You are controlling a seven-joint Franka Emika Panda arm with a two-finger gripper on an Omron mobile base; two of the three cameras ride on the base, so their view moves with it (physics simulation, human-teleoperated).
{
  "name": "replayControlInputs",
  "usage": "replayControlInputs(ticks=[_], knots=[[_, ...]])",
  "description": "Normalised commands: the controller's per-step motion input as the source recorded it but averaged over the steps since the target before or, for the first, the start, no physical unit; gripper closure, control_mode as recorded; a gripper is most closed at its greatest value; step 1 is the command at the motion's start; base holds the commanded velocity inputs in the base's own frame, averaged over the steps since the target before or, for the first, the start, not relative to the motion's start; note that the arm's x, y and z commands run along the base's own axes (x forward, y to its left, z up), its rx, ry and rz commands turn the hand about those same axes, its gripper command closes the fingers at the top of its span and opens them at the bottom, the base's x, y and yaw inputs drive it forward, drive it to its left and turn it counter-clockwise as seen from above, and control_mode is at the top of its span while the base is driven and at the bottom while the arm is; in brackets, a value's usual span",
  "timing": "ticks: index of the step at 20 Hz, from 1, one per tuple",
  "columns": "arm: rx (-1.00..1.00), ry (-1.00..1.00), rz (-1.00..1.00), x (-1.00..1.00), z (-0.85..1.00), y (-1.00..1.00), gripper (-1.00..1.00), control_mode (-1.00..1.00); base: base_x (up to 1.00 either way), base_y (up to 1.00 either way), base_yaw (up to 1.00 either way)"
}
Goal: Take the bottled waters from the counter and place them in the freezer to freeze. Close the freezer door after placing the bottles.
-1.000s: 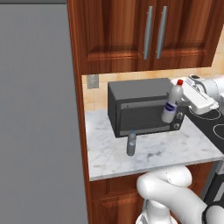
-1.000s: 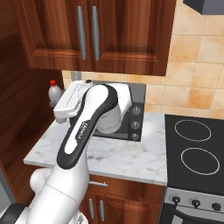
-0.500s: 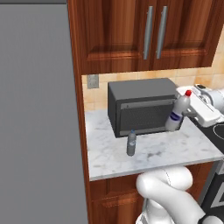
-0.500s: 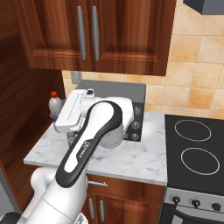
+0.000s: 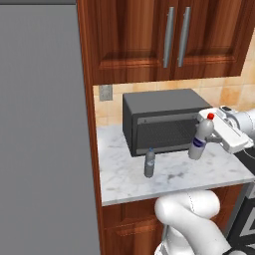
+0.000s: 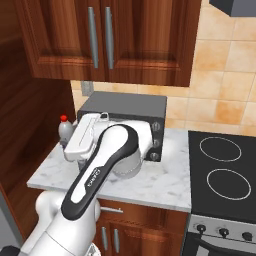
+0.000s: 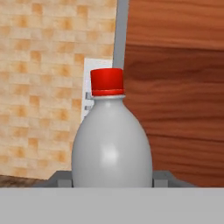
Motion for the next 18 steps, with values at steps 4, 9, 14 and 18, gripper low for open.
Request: replayControlInputs(ticks=[4, 9, 14, 18], knots=[[-0.14, 0.00, 0.00, 0.00, -0.37, 0.00, 1.00, -1.00, 0.00, 0.00, 0.00], [-0.08, 0.00, 0.00, 0.00, -0.15, 0.00, 1.00, -1.00, 0.00, 0.00, 0.00], [0.00, 0.00, 0.00, 0.00, 0.00, 0.00, 1.00, -1.00, 0.00, 0.00, 0.00], [0.00, 0.00, 0.00, 0.00, 0.00, 0.00, 1.00, -1.00, 0.00, 0.00, 0.00]])
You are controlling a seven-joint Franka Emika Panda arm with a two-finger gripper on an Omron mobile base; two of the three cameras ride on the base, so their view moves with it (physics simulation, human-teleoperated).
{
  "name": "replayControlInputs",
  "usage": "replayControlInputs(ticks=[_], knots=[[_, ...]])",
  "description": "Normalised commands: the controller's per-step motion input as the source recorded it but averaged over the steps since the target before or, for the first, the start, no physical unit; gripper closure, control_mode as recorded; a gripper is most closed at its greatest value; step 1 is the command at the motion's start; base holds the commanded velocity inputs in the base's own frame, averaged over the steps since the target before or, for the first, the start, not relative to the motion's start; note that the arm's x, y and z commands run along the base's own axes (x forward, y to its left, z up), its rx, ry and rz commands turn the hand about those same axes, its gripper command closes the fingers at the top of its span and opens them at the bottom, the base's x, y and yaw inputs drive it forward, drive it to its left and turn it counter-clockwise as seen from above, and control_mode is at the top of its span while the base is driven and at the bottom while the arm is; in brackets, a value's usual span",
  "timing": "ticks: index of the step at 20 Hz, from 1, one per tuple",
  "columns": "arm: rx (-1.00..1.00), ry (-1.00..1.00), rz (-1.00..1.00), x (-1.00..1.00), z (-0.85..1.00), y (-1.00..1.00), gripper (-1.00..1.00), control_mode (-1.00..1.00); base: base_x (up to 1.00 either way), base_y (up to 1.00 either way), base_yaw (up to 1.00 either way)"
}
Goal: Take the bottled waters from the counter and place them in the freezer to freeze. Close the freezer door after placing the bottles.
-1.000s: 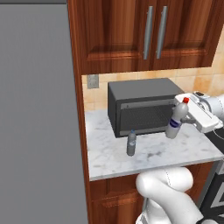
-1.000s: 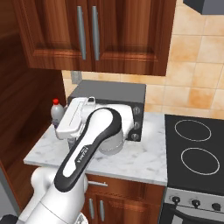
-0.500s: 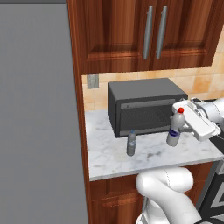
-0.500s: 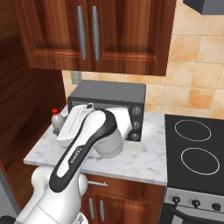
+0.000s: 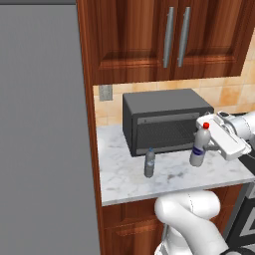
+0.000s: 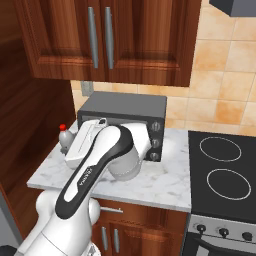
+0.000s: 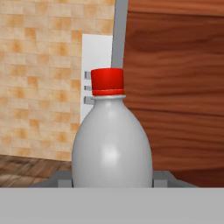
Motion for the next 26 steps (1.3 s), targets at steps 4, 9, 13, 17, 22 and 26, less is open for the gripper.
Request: replayControlInputs(ticks=[4, 9, 13, 17, 22, 26], knots=[[0.00, 0.00, 0.01, -0.19, 0.00, 0.02, 1.00, 1.00, -0.16, 0.02, 0.00], [0.00, 0.00, 0.00, 0.00, 0.00, 0.00, 1.00, 1.00, -0.73, 0.07, 0.00], [0.00, 0.00, 0.00, 0.00, 0.00, 0.00, 1.00, 1.00, -0.73, 0.23, 0.02], [0.00, 0.00, 0.00, 0.00, 0.00, 0.00, 1.00, 1.00, -0.64, 0.39, 0.07], [0.00, 0.00, 0.00, 0.00, 0.00, 0.00, 1.00, 1.00, -0.28, 0.72, 0.29], [0.00, 0.00, 0.00, 0.00, 0.00, 0.00, 1.00, 1.00, -0.14, 1.00, 0.40]])
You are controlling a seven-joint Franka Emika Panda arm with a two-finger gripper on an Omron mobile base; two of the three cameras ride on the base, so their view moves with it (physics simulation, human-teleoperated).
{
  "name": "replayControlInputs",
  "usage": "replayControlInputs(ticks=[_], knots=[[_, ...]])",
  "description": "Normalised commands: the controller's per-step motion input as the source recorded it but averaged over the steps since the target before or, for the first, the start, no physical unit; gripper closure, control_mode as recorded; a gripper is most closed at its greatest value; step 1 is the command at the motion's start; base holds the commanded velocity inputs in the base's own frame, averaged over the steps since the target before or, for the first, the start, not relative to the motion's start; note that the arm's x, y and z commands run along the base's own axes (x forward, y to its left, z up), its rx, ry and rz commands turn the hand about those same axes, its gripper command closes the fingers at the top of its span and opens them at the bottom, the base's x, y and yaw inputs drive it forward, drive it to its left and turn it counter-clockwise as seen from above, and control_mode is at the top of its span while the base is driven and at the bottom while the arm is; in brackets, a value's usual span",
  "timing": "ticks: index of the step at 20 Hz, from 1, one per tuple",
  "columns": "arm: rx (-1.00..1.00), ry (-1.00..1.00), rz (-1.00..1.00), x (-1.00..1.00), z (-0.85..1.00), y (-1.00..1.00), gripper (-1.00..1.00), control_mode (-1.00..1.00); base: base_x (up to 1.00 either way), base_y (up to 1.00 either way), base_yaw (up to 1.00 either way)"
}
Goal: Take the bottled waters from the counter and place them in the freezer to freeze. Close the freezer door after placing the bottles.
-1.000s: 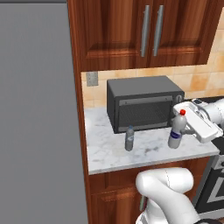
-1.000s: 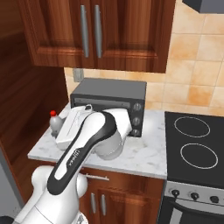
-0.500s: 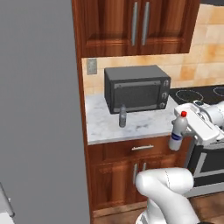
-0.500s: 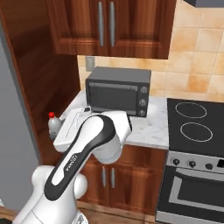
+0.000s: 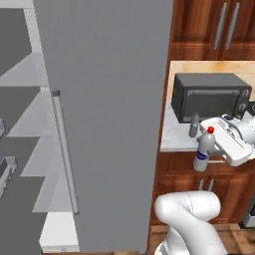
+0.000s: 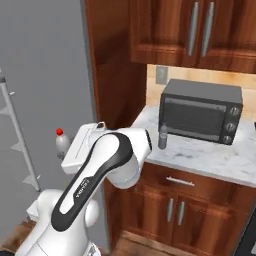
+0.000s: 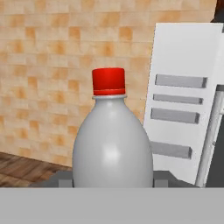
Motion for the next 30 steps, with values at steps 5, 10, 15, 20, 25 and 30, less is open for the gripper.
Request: replayControlInputs(ticks=[5, 10, 15, 20, 25, 30], knots=[[0.00, 0.00, 0.00, 0.00, 0.00, 0.00, 1.00, 1.00, -0.11, 1.00, 0.15], [0.00, 0.00, 0.00, 0.00, 0.00, 0.00, 1.00, 1.00, 0.00, 1.00, 0.00], [0.00, 0.00, 0.00, 0.00, 0.00, 0.00, 1.00, 1.00, 0.02, 0.70, -0.02], [0.00, 0.00, 0.00, 0.00, 0.00, 0.00, 1.00, 1.00, 0.11, 0.20, 0.00], [0.00, 0.00, 0.00, 0.00, 0.00, 0.00, 1.00, 1.00, 0.28, 0.09, 0.00], [0.00, 0.00, 0.00, 0.00, 0.00, 0.00, 1.00, 1.00, 0.44, 0.19, 0.00]])
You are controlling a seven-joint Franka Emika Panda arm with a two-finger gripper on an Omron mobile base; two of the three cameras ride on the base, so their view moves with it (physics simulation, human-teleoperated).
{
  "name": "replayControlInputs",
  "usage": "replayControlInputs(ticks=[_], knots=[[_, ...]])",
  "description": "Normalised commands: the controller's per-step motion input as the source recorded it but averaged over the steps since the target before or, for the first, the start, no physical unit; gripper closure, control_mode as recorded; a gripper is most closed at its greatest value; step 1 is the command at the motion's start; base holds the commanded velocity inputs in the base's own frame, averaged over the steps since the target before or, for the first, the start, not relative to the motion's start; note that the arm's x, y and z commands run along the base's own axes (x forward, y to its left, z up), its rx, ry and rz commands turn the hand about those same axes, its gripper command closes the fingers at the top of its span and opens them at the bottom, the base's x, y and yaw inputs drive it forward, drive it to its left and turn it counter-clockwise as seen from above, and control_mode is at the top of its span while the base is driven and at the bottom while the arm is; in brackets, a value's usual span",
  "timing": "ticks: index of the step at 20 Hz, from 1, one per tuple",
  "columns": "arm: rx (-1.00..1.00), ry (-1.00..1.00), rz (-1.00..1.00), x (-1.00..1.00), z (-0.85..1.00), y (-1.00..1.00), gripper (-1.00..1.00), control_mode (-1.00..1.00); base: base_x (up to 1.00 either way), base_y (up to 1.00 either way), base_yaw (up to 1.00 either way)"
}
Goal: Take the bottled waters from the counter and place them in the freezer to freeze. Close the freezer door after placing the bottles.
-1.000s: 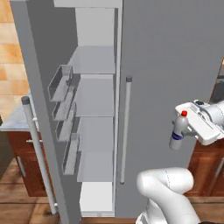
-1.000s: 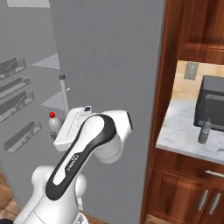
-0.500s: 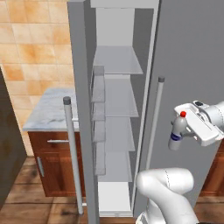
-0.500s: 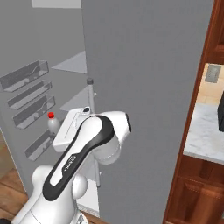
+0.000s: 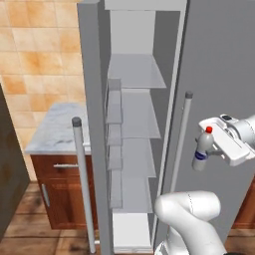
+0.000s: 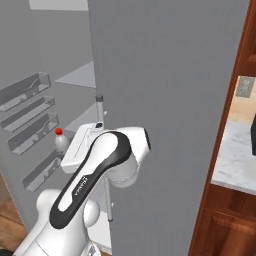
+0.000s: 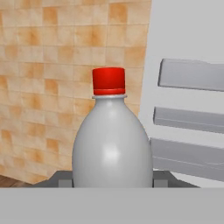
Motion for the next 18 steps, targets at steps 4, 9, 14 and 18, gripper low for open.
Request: replayControlInputs(ticks=[4, 9, 14, 18], knots=[[0.00, 0.00, 0.00, 0.00, 0.00, 0.00, 1.00, 1.00, 0.15, 0.24, -0.03], [0.00, 0.00, 0.00, 0.00, 0.00, 0.00, 1.00, 1.00, 0.17, 0.31, -0.04], [0.00, 0.00, 0.00, 0.00, 0.00, 0.00, 1.00, 1.00, 0.14, 0.41, -0.05], [0.00, 0.00, 0.00, 0.00, 0.00, 0.00, 1.00, 1.00, 0.15, 0.25, -0.04]])
